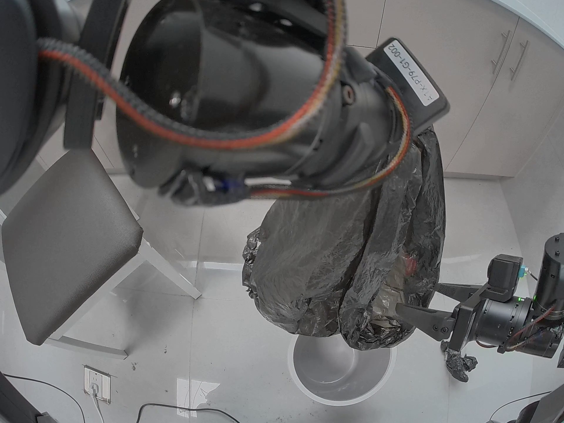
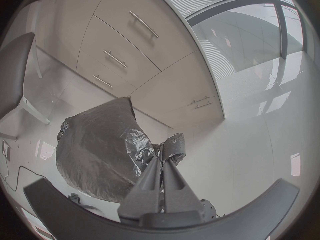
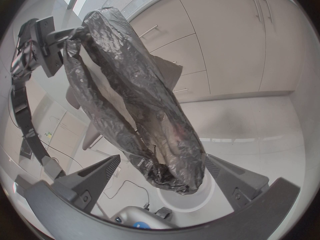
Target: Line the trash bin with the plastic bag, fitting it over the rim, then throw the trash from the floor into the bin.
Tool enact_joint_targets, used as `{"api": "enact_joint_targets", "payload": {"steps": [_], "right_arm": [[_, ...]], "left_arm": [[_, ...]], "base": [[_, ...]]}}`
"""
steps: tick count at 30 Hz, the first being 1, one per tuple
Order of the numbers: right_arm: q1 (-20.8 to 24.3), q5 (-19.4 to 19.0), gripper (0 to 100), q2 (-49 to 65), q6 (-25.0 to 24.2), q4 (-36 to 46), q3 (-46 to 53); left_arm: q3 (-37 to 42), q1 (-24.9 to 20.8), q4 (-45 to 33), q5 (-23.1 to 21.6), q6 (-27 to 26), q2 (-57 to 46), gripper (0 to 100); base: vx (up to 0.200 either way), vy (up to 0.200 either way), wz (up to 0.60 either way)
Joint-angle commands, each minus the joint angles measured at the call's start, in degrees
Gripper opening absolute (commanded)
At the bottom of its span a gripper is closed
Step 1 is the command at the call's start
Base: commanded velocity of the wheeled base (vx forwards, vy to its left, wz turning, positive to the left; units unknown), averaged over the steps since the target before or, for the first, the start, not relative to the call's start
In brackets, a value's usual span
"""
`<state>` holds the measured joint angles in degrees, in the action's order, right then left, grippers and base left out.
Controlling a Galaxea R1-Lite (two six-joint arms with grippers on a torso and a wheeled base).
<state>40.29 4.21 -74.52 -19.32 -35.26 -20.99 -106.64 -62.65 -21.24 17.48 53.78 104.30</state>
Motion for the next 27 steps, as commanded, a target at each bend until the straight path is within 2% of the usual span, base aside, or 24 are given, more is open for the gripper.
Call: {"api": "enact_joint_targets", "payload": {"steps": [1, 6, 11, 16, 27], "right_arm": [[-2.41, 0.01, 100, -2.82, 1.83, -0.08, -1.16], [-2.67, 1.42, 100, -1.77, 4.38, -0.16, -1.07], [-2.67, 2.3, 100, -3.44, 4.64, -3.59, -1.6], [-2.67, 2.56, 100, -10.03, 4.64, -8.43, -3.44], [-2.67, 3.44, 100, -19.87, 6.14, -19.59, -5.37]], "left_arm": [[0.21, -0.99, -0.21, 0.01, 0.0, 0.38, 0], [0.12, -0.99, -0.56, -0.08, -0.08, 0.38, 0], [0.12, -0.9, -1.53, -0.17, -0.08, -0.15, 0], [-0.06, -0.9, -1.79, -2.01, 0.0, -0.77, 0], [0.12, -0.9, -2.23, -2.28, 0.0, -1.29, 0]], "base": [[0.0, 0.0, 0.0], [0.0, 0.0, 0.0], [0.0, 0.0, 0.0], [0.0, 0.0, 0.0], [0.0, 0.0, 0.0]]}}
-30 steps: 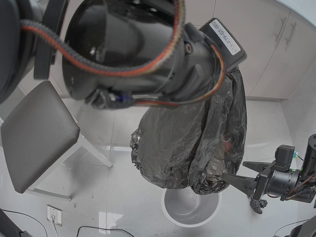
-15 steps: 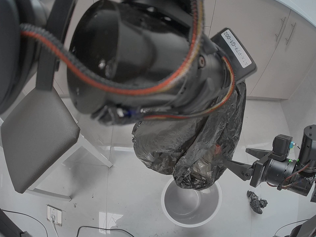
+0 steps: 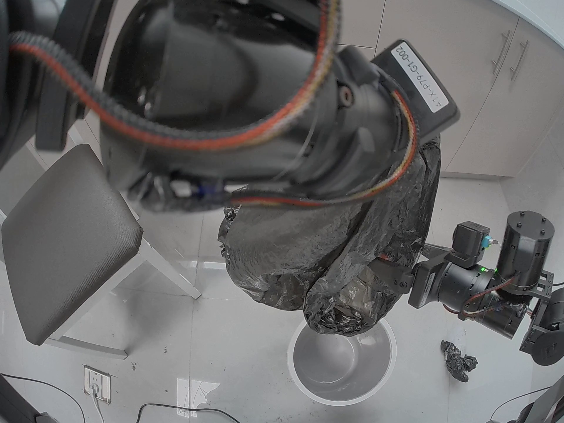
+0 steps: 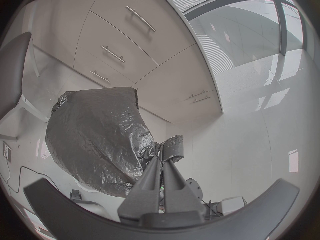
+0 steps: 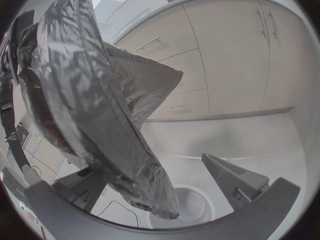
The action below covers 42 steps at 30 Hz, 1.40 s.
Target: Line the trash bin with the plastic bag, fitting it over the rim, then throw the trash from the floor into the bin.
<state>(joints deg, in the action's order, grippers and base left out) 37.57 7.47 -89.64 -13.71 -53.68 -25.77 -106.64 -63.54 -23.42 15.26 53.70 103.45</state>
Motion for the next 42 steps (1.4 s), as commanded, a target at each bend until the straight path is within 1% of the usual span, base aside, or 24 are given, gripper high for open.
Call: {"api": "enact_joint_targets", "payload": {"steps": [1, 5, 6, 15, 16, 17, 19, 21, 22, 24, 25, 26, 27, 28, 30, 31, 33, 34, 37, 38, 42], "right_arm": [[0.05, 0.7, 100, -6.51, 1.23, -3.19, -0.51], [0.05, 2.02, 100, -8.62, 1.85, -6.27, -0.33], [0.05, 2.37, 0, -8.89, 1.85, -7.06, -0.24], [0.05, 2.72, 0, -5.46, 1.85, -10.05, 3.53], [0.05, 2.72, 0, -2.82, 1.59, -10.05, 4.85], [0.05, 2.72, 0, -2.82, 1.59, -10.05, 4.85], [0.05, 2.63, 0, 3.5, 1.06, -9.34, 7.75], [0.05, 2.63, 0, 7.11, 0.62, -8.9, 9.34], [0.13, 2.63, 0, 10.1, 0.36, -7.85, 10.3], [0.66, 2.63, 0, 14.14, 0.18, -5.04, 10.65], [0.75, 2.63, 0, 14.4, 0.18, -4.68, 10.65], [1.28, 2.55, 0, 19.24, -0.17, 1.29, 10.04], [1.63, 2.55, 0, 20.64, -0.52, 3.49, 9.6], [3.21, 2.55, 0, 23.9, -2.02, 8.68, 8.19], [3.3, 2.55, 0, 24.25, -2.11, 9.2, 8.02], [5.41, 2.46, 0, 29.96, -6.06, 20.01, 5.03], [5.58, 2.2, 0, 31.98, -7.47, 24.76, 3.8], [5.58, 2.02, 0, 33.83, -8.08, 29.07, 3.45], [5.67, 2.02, 0, 36.64, -7.99, 33.37, 4.24], [6.11, 2.11, 0, 38.75, -8.08, 34.78, 4.68], [6.64, 2.11, 0, 44.2, -8.17, 41.11, 4.24]], "left_arm": [[0.12, -0.01, -0.05, -0.06, 0.0, -0.35, 0], [0.12, -0.01, -0.05, -0.06, 0.0, -0.27, 0], [0.12, -0.01, -0.05, -0.06, 0.0, -0.18, 0], [1.7, -0.18, -0.05, -0.15, 0.44, -0.35, 0], [2.76, -0.53, 0.04, -0.15, 0.44, -0.44, 0], [2.76, -0.53, 0.04, -0.15, 0.44, -0.44, 0], [3.99, -1.06, 0.04, -0.32, 0.27, -0.27, 0], [4.69, -1.06, 0.04, -1.64, 0.27, -0.09, 0], [5.31, -1.06, 0.04, -3.22, 0.35, -0.09, 0], [5.74, -1.06, 0.13, -4.89, 0.35, -0.09, 0], [5.83, -1.06, 0.13, -4.98, 0.35, -0.09, 0], [5.83, -1.06, 0.13, -5.59, 0.44, 0.17, 0], [5.83, -1.06, 0.13, -5.51, 0.44, 0.17, 0], [5.83, -1.06, 0.13, -5.51, 0.35, 0.44, 0], [5.83, -1.06, 0.04, -5.51, 0.35, 0.44, 0], [6.01, -1.06, -0.05, -5.59, 0.53, 0.35, 0], [6.18, -1.06, -0.22, -5.59, 0.53, 0.09, 0], [6.71, -1.15, -0.58, -5.59, 0.7, -0.18, 0], [7.33, -2.03, -1.37, -5.59, 1.58, -0.62, 0], [7.33, -3.17, -2.51, -5.59, 2.37, -1.14, 0], [7.41, -5.11, -5.06, -5.59, 4.04, -1.32, 0]], "base": [[0.0, 0.0, 0.0], [0.0, 0.0, 0.0], [0.0, 0.0, 0.0], [0.0, 0.0, 0.0], [0.0, 0.0, 0.0], [0.0, 0.0, 0.0], [0.0, 0.0, 0.0], [0.0, 0.0, 0.0], [0.0, 0.0, 0.0], [0.0, 0.0, 0.0], [0.0, 0.0, 0.0], [0.0, 0.0, 0.0], [0.0, 0.0, 0.0], [0.0, 0.0, 0.0], [0.0, 0.0, 0.0], [0.0, 0.0, 0.0], [0.0, 0.0, 0.0], [0.0, 0.0, 0.0], [0.0, 0.0, 0.0], [0.0, 0.0, 0.0], [0.0, 0.0, 0.0]]}}
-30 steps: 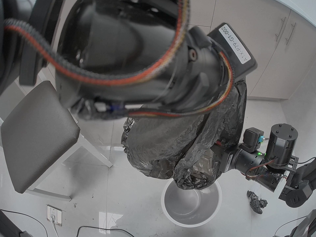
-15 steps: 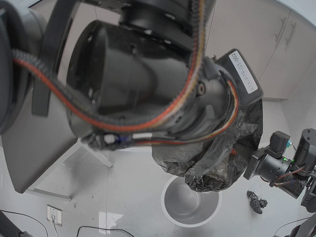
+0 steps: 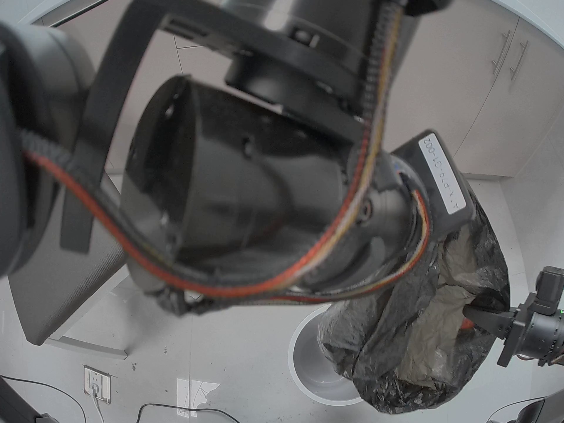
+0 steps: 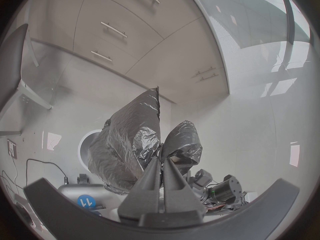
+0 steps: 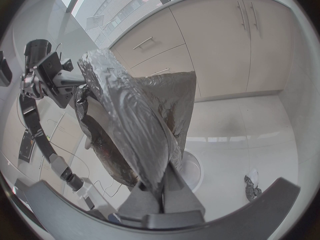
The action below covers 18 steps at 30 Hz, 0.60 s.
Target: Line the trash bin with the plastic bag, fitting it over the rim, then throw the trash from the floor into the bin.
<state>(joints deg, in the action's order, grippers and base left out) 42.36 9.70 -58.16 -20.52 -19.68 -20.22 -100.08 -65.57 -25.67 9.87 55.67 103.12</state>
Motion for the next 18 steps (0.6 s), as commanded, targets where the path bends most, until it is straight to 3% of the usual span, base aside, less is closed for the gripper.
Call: {"api": "enact_joint_targets", "payload": {"steps": [1, 2, 6, 18], "right_arm": [[1.85, -0.12, 0, 12.72, -1.37, 7.11, -1.31], [1.85, -0.21, 0, 14.83, -1.54, 10.8, -1.57], [1.93, -1.0, 0, 16.24, -1.9, 13.26, 0.1], [3.78, -4.52, 0, 10.52, -5.06, 11.24, 5.11]], "left_arm": [[0.86, -3.07, -2.8, -0.21, 2.07, -0.99, 0], [1.21, -3.33, -2.89, -0.29, 2.42, -0.9, 0], [2.7, -3.42, -2.8, -0.38, 2.42, -0.64, 0], [7.8, -3.16, -2.19, -0.91, 2.33, 0.77, 0]], "base": [[0.0, 0.0, 0.0], [0.0, 0.0, 0.0], [0.0, 0.0, 0.0], [0.0, 0.0, 0.0]]}}
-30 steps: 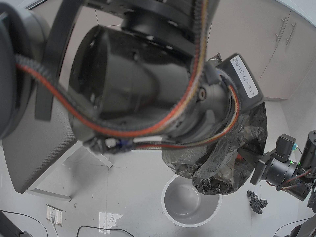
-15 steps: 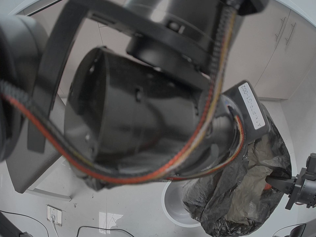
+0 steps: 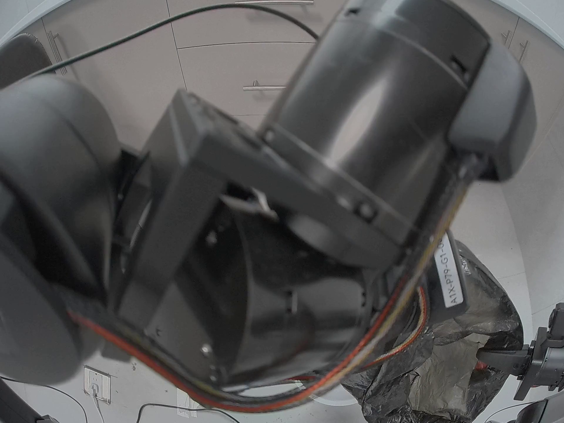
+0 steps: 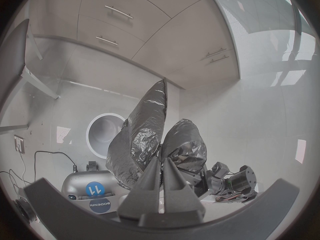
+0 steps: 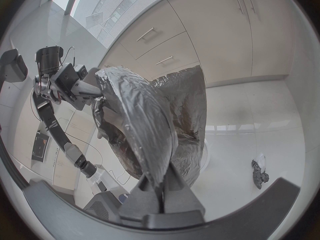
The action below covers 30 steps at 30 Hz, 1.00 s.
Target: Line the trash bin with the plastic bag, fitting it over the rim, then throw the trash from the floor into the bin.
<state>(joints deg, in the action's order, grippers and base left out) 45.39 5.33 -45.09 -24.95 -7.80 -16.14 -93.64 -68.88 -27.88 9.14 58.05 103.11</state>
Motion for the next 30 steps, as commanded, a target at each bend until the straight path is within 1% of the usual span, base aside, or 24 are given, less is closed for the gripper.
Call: {"api": "enact_joint_targets", "payload": {"steps": [1, 3, 5, 9, 11, 14, 18, 21, 27, 30], "right_arm": [[1.11, -0.14, 0, -3.86, -0.8, -2.22, 1.99], [1.11, -0.14, 0, -3.86, -0.8, -2.22, 1.99], [1.46, -0.14, 0, -8.26, -0.36, -8.11, 4.89], [1.55, -0.23, 0, -14.41, -0.09, -13.29, 6.21], [1.55, -0.32, 0, -15.55, -0.09, -14.17, 6.21], [1.55, -0.41, 0, -20.82, 0.26, -17.86, 5.95], [1.81, -0.41, 0, -25.22, 2.1, -21.11, 6.03], [2.78, -0.32, 0, -27.42, 2.45, -22.43, 5.95], [5.42, 0.21, 0, -30.49, 2.45, -22.61, 6.03], [6.03, 0.21, 0, -30.76, 2.45, -23.05, 6.21]], "left_arm": [[2.23, 0.5, 0.11, -0.53, -0.04, 0.87, 0], [2.23, 0.5, 0.11, -0.53, -0.04, 0.87, 0], [3.72, 1.29, 0.11, -1.32, -0.13, 1.04, 0], [5.13, 2.26, 0.19, -1.32, -0.22, 1.31, 0], [5.48, 2.61, 0.28, -1.32, -0.22, 1.31, 0], [7.77, 3.93, 2.57, -1.76, -0.66, 1.31, 0], [10.49, 5.68, 5.03, -1.94, -0.92, 1.39, 0], [12.78, 6.3, 5.91, -2.11, -2.24, 1.39, 0], [19.37, 9.11, 12.59, -2.55, -7.25, 1.57, 0], [21.21, 10.25, 14.96, -2.73, -7.87, 2.18, 0]], "base": [[0.0, 0.0, 0.0], [0.0, 0.0, 0.0], [0.0, 0.0, 0.0], [0.0, 0.0, 0.0], [0.0, 0.0, 0.0], [0.0, 0.0, 0.0], [0.0, 0.0, 0.0], [0.0, 0.0, 0.0], [0.0, 0.0, 0.0], [0.0, 0.0, 0.0]]}}
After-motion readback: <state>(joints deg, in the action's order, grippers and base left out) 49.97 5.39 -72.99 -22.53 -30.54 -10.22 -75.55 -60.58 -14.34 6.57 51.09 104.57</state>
